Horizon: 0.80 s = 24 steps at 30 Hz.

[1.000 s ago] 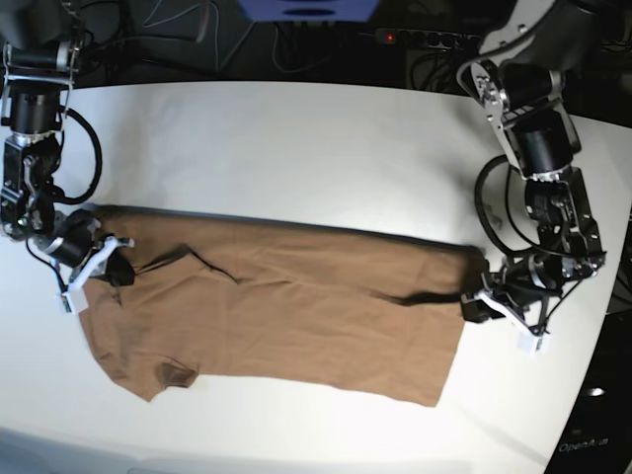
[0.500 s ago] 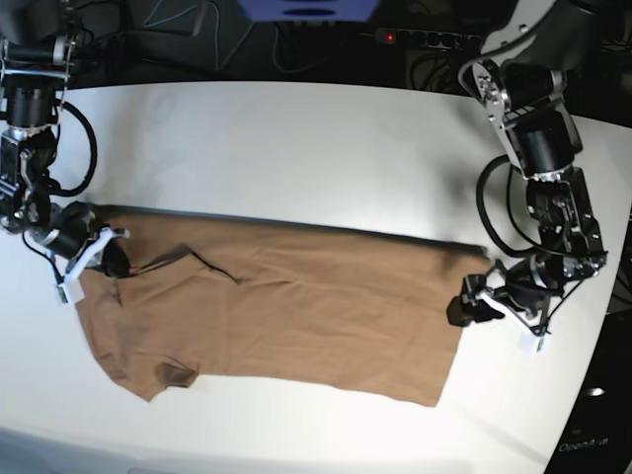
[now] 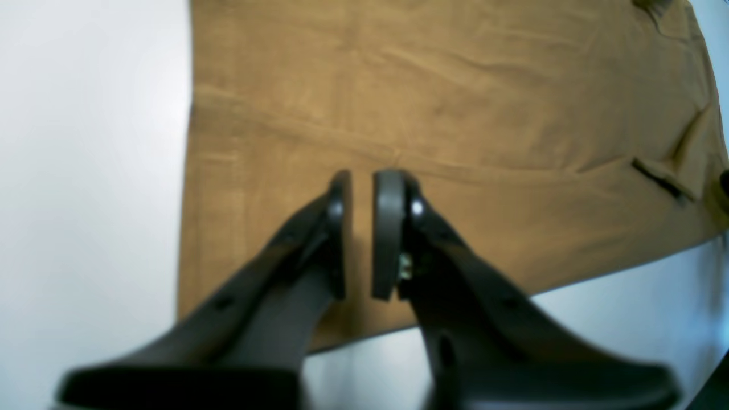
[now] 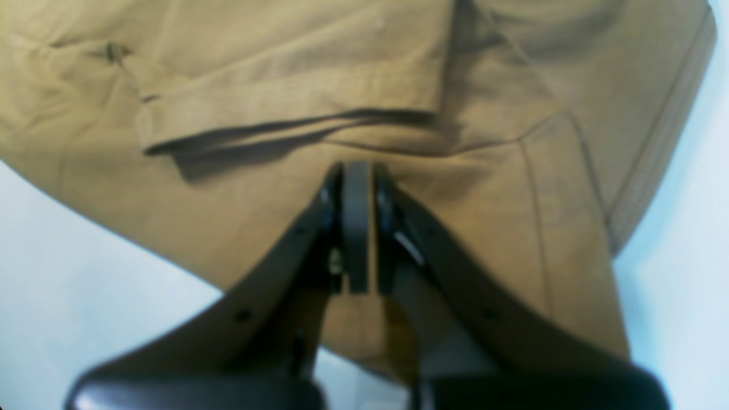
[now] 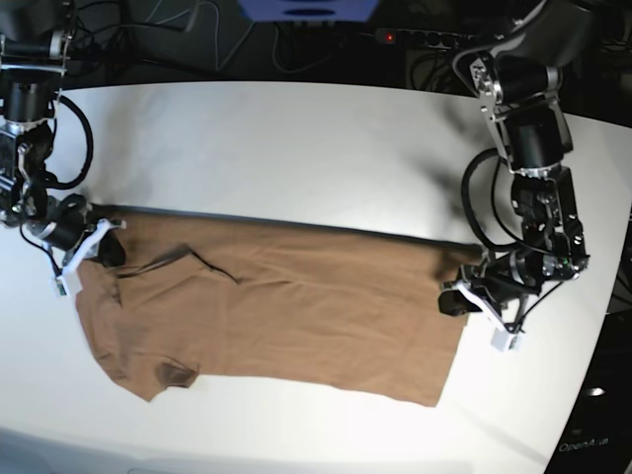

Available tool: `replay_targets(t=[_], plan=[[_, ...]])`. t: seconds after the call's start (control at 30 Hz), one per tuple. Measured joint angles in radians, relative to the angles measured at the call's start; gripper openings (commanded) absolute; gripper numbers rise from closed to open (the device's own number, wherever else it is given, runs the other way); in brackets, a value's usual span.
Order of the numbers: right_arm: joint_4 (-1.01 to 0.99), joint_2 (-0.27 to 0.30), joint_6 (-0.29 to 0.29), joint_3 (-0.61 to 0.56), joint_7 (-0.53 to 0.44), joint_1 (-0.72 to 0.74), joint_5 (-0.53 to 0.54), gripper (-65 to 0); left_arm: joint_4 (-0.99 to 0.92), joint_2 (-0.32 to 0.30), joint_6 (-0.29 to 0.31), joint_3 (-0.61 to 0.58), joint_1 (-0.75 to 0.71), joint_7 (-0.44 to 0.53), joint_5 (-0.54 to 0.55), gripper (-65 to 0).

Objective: Fold the T-shirt properly
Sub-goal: 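Hold the folded edge with both grippers and slide it along the table, then pull both grippers back toward the robot, straightening the folded shirt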

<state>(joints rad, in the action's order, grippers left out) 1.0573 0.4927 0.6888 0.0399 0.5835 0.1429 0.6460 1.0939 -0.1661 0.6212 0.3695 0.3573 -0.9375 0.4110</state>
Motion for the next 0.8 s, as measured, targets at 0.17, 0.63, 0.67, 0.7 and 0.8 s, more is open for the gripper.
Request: replay_targets(t=[0.17,0.63,0.67,0.7,0.8], plan=[[-0.002,0.008,0.0,0.0,0.0,0.0,-0.001,-64.6,0.0,-0.002,-0.007,-0.042,0.0,0.032,-0.006,-62.4],[-0.005,0.022,0.002,-0.003,-0.068,-0.064,0.0,-64.3,-0.153,-0.001,-0.008,-0.119,-0.005,0.178,-0.013,-62.4],[-0.006,0.022,0.002,-0.003,-0.067,-0.068,-0.001,-64.3,-0.165,-0.009,-0.008,-0.121,-0.005,0.194,-0.011,-62.4],[-0.006,0.022,-0.001,-0.003,-0.063,-0.069,-0.003,-64.3,-0.176,-0.015,-0.008,-0.121,-0.004,0.201,-0.011,-62.4],[-0.006,0.022,0.0,-0.003,-0.07,-0.069,0.0,-64.3,-0.198,-0.023,-0.008,-0.121,-0.005,0.209,-0.011,-62.4]])
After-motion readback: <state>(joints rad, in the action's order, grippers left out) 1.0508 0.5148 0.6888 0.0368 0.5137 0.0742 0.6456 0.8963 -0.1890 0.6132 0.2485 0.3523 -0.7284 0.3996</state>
